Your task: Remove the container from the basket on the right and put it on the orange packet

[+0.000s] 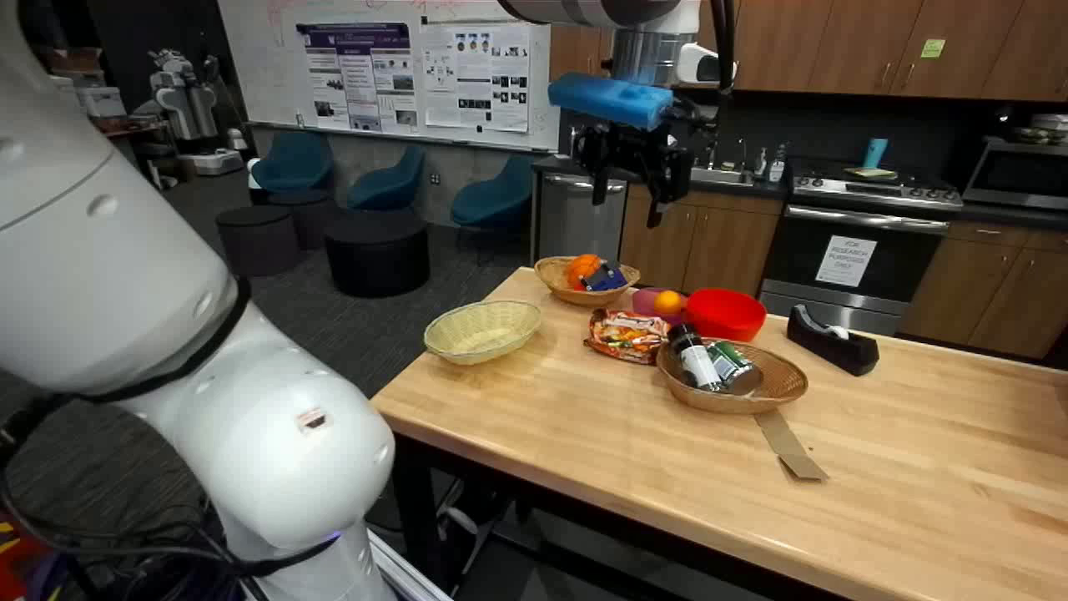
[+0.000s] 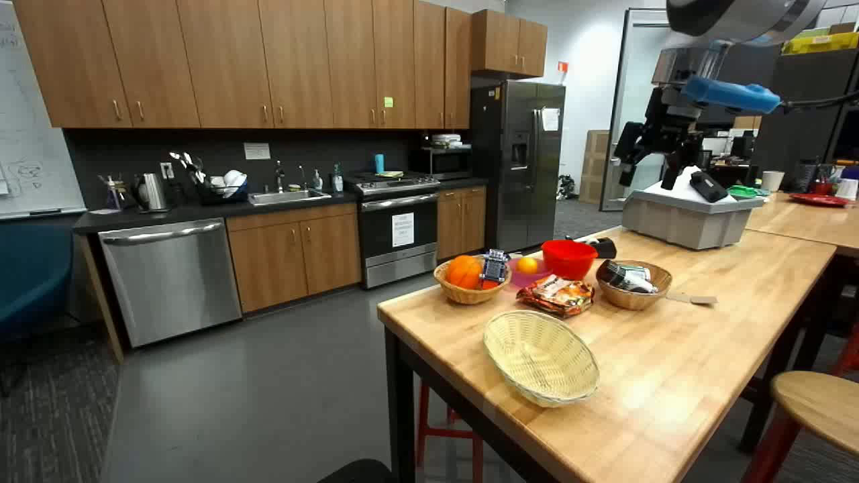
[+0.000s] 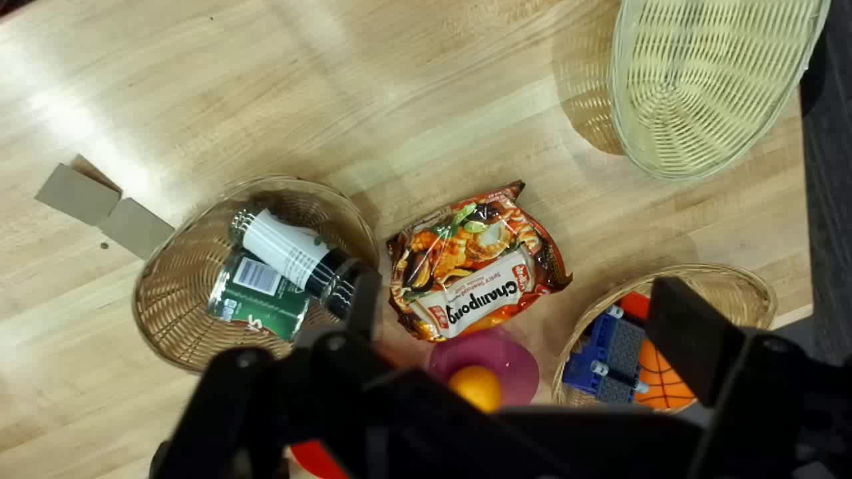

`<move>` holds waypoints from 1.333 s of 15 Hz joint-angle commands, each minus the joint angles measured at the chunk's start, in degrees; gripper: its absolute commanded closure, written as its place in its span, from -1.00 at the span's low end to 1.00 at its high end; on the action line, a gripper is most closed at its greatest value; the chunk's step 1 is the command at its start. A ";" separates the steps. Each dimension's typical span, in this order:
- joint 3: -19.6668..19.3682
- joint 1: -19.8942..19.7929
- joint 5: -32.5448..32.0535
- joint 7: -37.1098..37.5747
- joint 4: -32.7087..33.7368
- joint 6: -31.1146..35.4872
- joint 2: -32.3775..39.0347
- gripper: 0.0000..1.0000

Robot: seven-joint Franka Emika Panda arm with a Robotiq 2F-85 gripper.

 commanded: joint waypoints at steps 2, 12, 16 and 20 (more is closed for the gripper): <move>1.24 -0.89 -0.31 0.16 1.62 -0.64 0.59 -1.00; 4.44 -3.07 -14.17 3.88 3.96 4.79 1.63 -1.00; 6.78 -4.68 -26.31 7.19 4.04 8.87 1.89 -1.00; 6.88 -3.83 -29.14 6.66 3.24 10.68 1.37 -1.00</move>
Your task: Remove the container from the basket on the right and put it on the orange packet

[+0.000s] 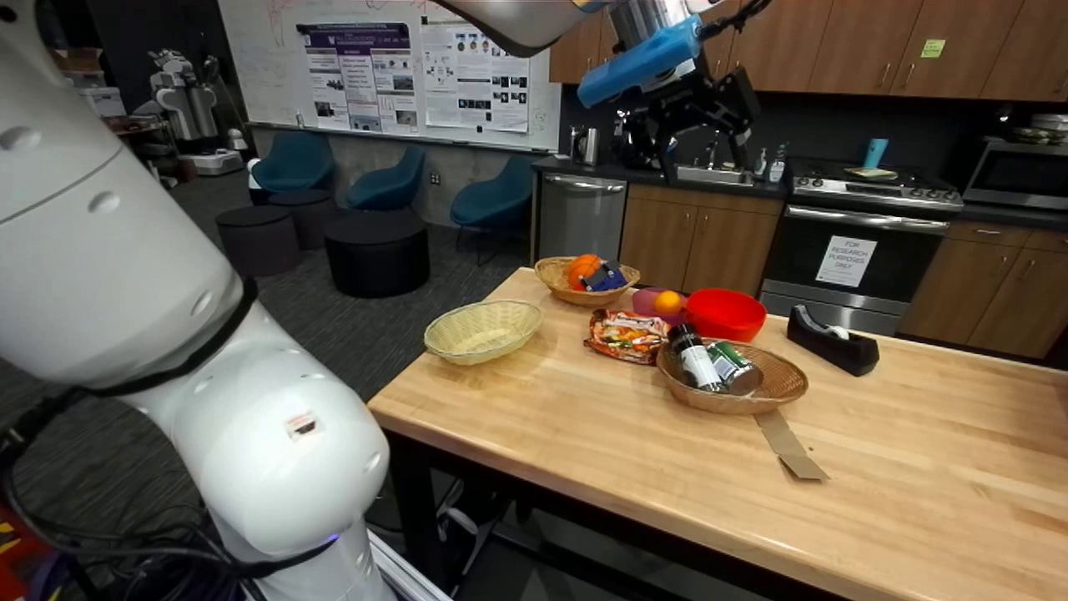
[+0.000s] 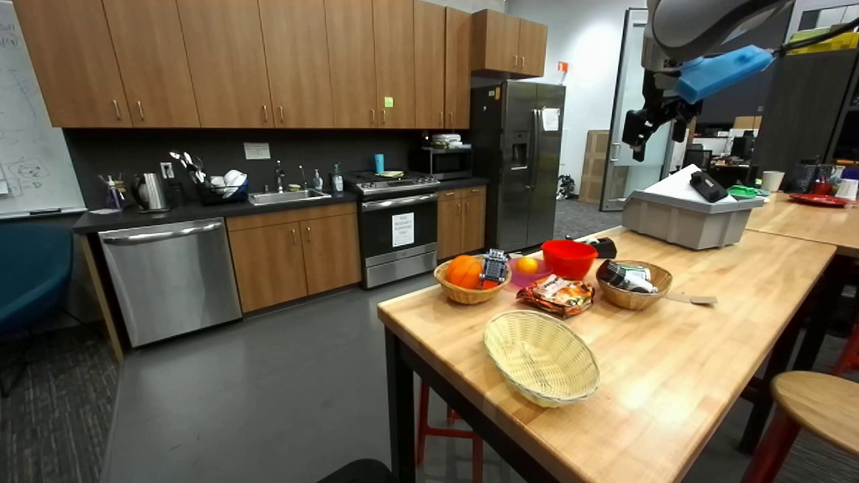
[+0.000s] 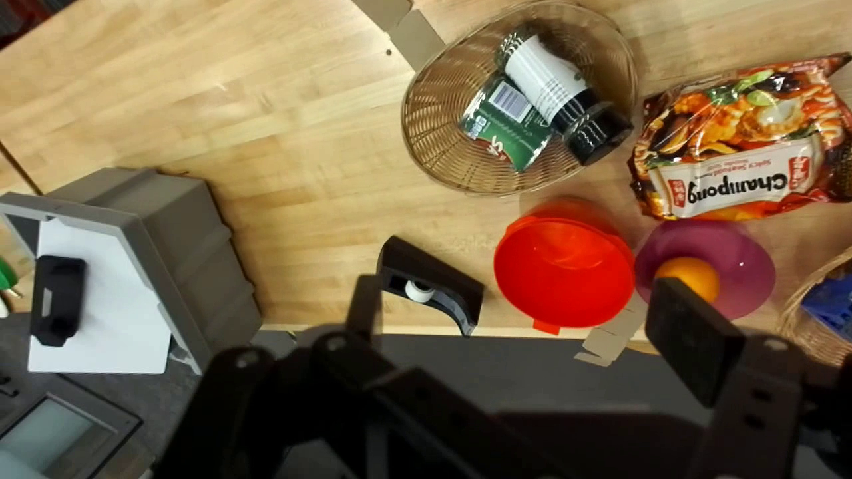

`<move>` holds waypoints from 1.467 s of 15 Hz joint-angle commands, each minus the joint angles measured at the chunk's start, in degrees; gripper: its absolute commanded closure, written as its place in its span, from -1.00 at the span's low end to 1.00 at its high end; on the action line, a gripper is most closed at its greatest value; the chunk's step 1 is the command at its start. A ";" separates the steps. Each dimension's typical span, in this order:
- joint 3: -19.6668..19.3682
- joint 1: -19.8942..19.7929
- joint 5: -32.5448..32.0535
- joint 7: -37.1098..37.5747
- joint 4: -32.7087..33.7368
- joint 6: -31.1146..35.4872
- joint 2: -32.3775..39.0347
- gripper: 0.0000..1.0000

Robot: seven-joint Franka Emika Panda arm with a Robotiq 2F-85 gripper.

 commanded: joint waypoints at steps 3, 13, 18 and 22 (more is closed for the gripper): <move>-0.06 -0.25 -0.31 -0.64 -1.83 2.55 -0.38 -1.00; -6.76 -4.41 4.53 0.69 -9.58 12.42 5.65 -1.00; -9.02 -6.93 4.68 0.96 -15.79 20.03 10.30 -1.00; -4.71 -4.25 5.62 4.43 -13.78 15.96 9.30 -1.00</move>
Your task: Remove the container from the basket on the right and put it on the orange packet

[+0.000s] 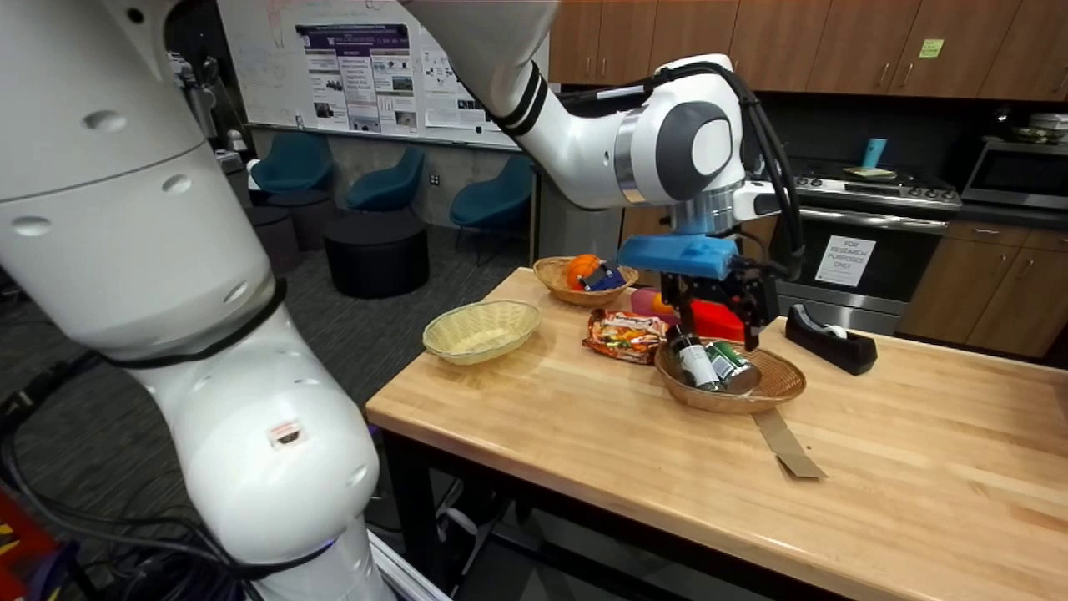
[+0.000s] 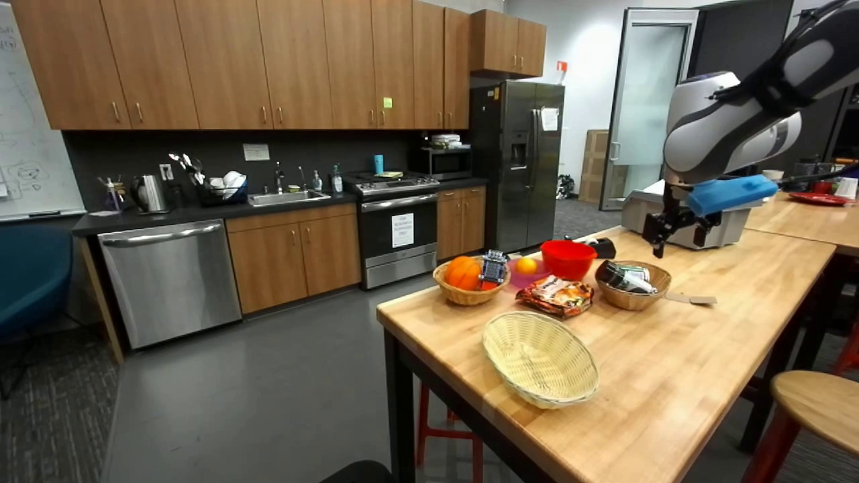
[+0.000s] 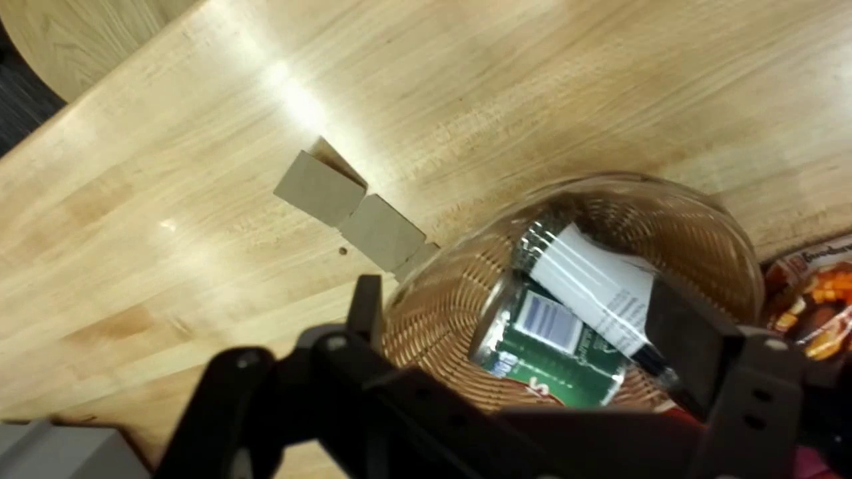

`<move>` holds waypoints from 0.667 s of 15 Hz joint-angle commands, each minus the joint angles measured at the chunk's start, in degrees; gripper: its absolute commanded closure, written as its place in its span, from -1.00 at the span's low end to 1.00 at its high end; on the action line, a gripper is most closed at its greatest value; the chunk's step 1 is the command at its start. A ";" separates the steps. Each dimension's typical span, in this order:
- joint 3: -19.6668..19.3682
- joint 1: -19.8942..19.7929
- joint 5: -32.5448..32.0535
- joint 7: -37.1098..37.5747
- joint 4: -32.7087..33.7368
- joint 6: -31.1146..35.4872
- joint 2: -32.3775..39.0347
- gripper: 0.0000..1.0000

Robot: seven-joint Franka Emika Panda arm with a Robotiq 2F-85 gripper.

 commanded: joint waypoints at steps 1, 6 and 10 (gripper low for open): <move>4.14 2.38 1.32 3.41 1.92 -3.17 -1.50 -1.00; 9.04 6.37 3.83 6.65 6.77 -7.94 -0.63 -1.00; 9.25 5.47 0.65 9.44 7.09 -9.27 -0.20 -1.00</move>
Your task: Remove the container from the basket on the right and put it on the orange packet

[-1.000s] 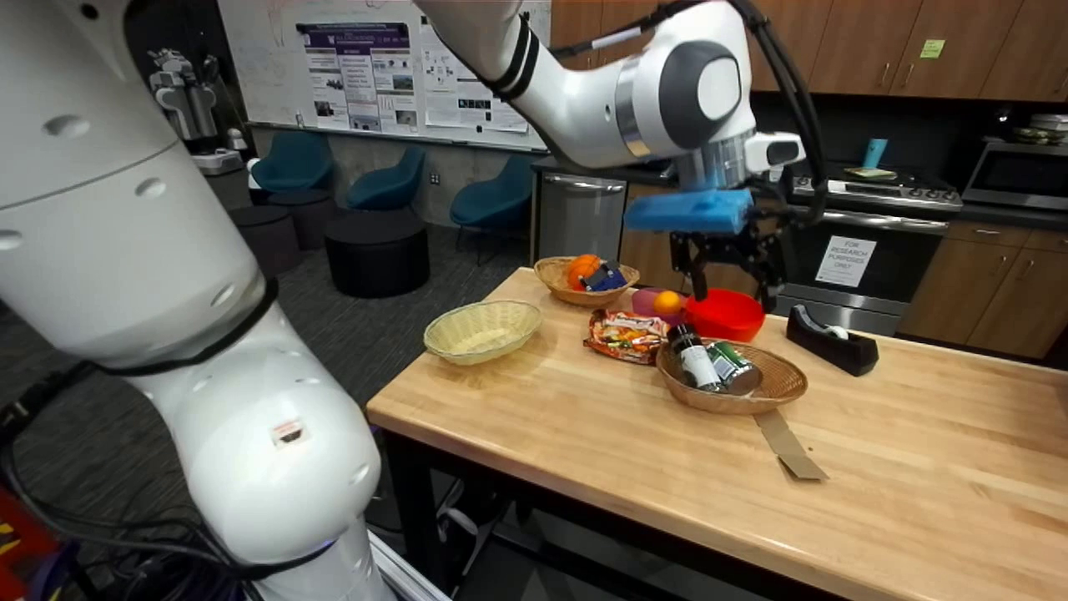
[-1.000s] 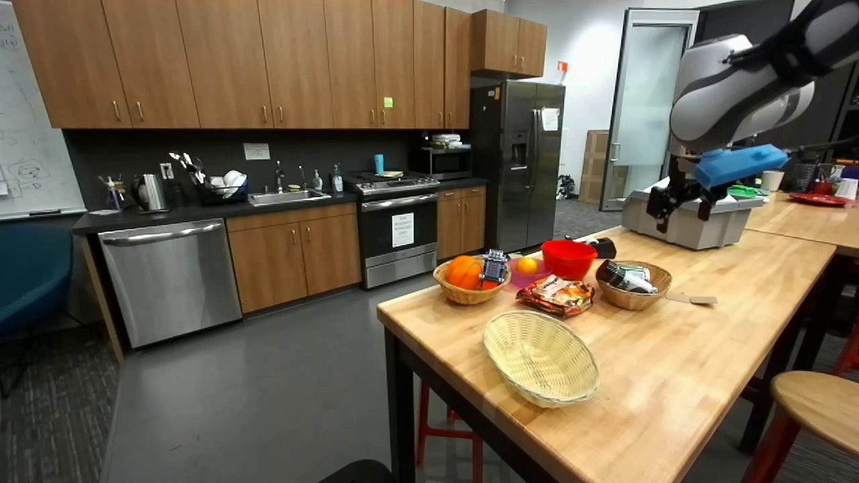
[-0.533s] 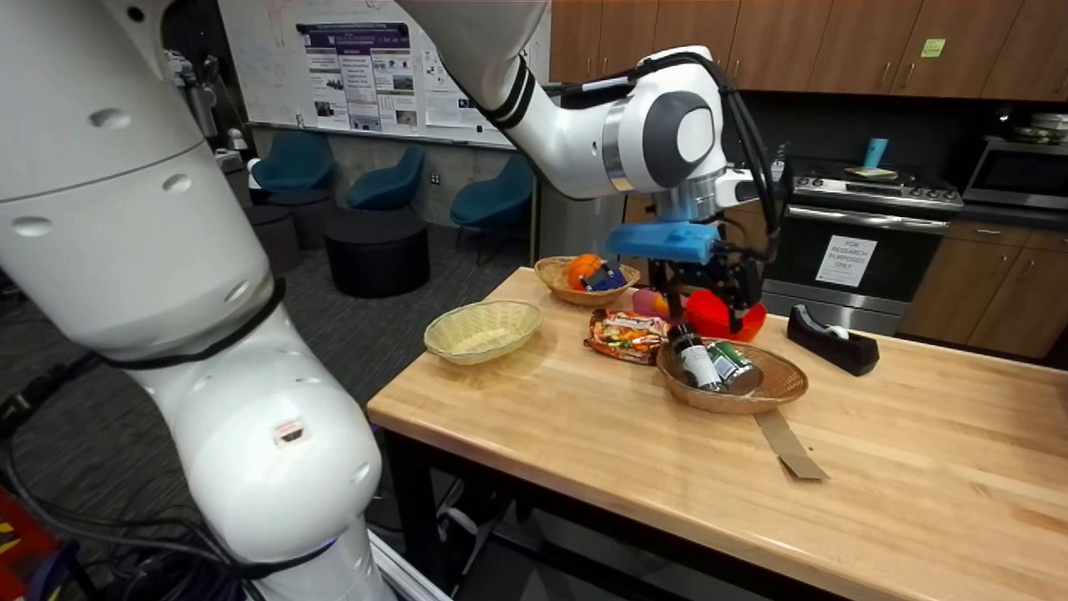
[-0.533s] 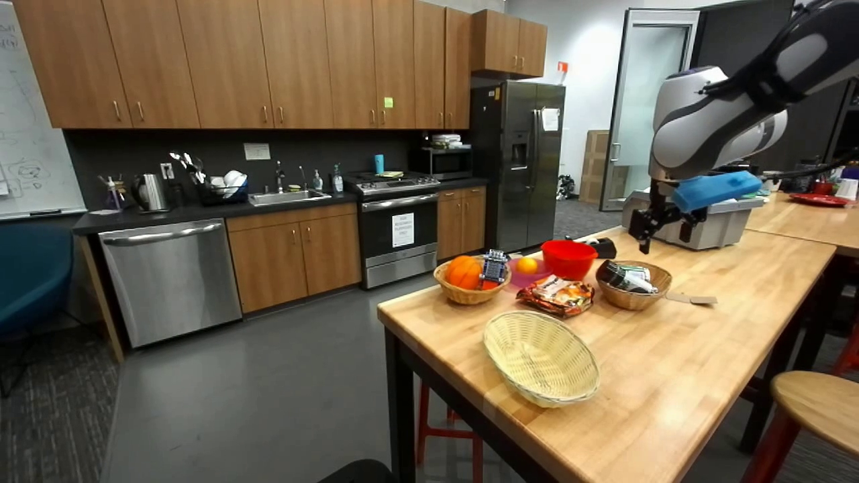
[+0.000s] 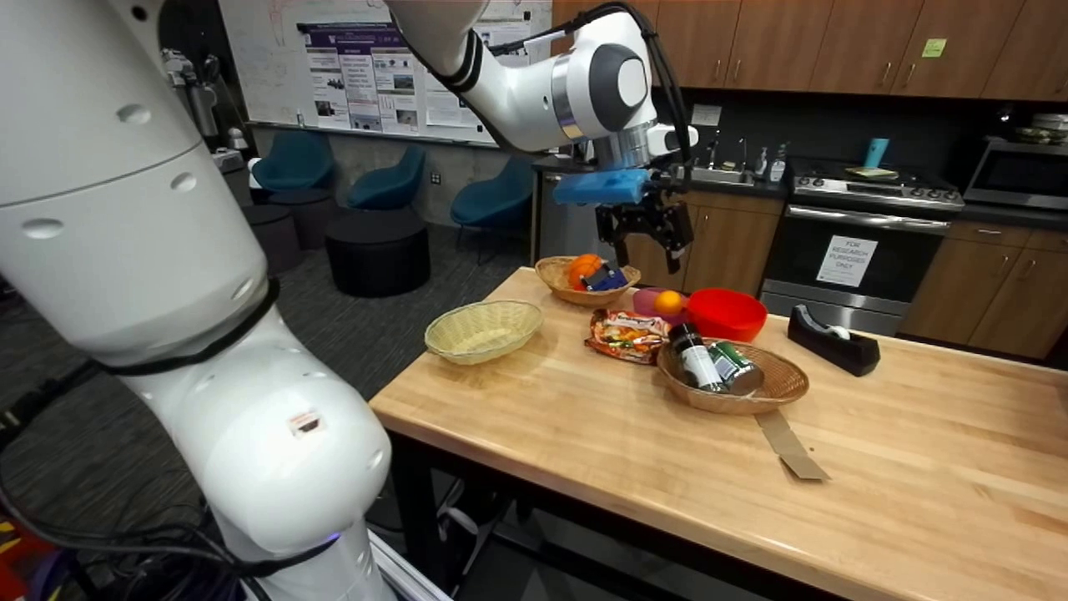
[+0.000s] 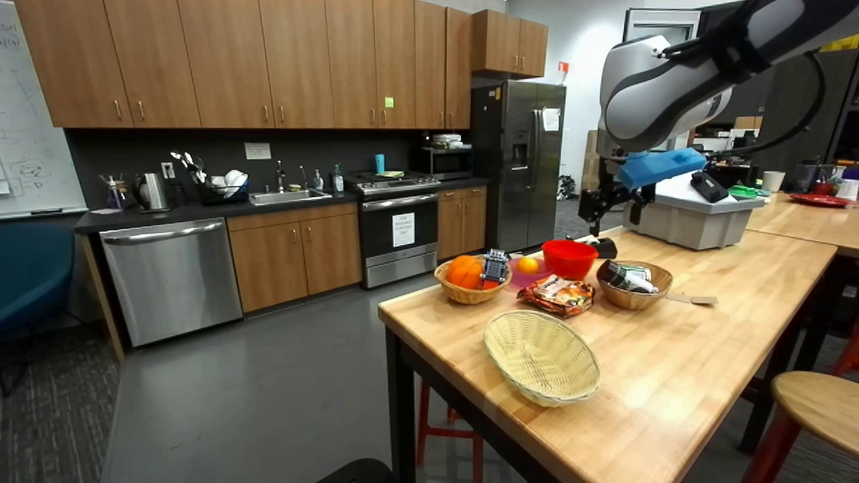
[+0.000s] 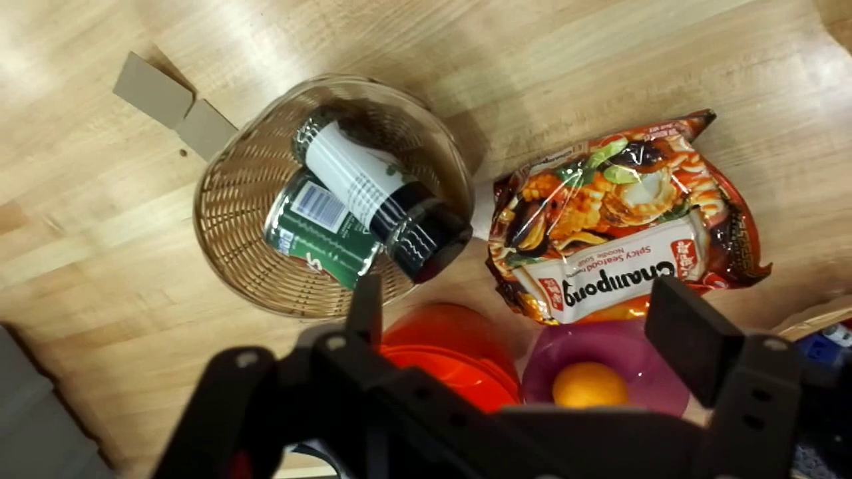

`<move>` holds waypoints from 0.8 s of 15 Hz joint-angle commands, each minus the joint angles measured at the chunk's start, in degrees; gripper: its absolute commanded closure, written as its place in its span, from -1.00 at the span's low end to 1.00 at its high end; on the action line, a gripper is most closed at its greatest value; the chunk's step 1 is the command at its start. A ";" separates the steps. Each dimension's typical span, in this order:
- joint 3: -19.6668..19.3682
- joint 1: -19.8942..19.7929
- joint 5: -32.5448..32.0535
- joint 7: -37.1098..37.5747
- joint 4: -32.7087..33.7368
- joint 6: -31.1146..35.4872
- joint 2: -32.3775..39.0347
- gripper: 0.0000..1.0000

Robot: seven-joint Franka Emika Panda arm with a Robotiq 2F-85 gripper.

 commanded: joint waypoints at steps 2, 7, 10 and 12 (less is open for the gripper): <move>-0.68 -2.10 -4.60 2.76 1.12 -2.01 0.64 -1.00; -1.78 -3.84 -8.91 4.17 1.03 -0.72 2.03 -1.00; -2.14 -3.20 -6.84 3.20 0.89 -1.01 2.72 -1.00; -2.06 -2.33 -3.85 2.15 1.21 -2.60 2.92 -1.00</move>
